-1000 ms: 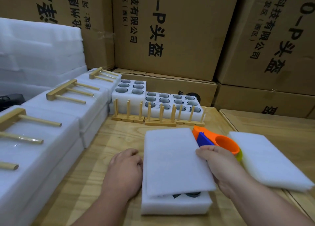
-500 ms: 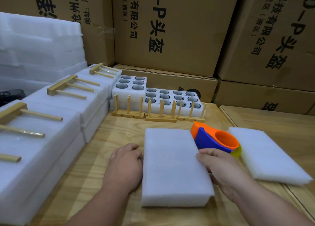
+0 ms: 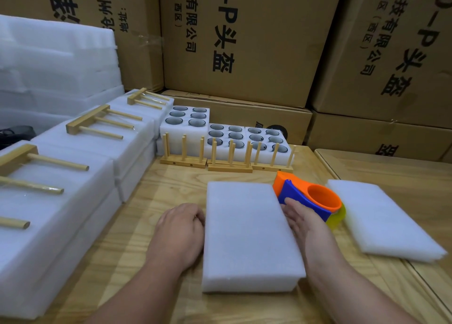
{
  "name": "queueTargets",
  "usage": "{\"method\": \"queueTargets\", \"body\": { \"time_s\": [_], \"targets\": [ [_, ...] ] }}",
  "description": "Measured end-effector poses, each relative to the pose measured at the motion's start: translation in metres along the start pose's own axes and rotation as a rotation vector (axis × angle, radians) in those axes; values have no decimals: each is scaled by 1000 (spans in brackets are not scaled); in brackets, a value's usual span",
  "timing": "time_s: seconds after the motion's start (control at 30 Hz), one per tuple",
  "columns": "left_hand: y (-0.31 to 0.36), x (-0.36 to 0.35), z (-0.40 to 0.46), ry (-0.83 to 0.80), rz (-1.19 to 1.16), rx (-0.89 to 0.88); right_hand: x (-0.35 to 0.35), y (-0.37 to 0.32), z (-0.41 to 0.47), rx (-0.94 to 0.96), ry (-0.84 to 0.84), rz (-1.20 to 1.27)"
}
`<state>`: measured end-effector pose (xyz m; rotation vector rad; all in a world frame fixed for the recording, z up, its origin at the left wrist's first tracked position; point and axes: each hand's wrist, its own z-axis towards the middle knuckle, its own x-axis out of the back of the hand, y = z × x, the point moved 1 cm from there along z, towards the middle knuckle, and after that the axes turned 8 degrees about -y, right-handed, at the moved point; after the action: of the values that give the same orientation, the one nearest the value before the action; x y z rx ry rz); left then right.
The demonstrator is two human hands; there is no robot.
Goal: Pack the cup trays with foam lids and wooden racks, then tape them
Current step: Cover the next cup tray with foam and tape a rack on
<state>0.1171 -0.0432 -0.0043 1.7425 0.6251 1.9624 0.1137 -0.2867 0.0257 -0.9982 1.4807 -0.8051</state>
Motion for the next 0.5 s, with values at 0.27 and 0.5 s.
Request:
{"method": "queueTargets", "body": {
  "time_s": [0.27,0.5],
  "targets": [
    [-12,1,-7,67,-357,-288,-1,5,13,-75,-82,318],
    [-15,-2,-6,21,-315,-250,-14,10,8,-150,-224,318]
  ]
}}
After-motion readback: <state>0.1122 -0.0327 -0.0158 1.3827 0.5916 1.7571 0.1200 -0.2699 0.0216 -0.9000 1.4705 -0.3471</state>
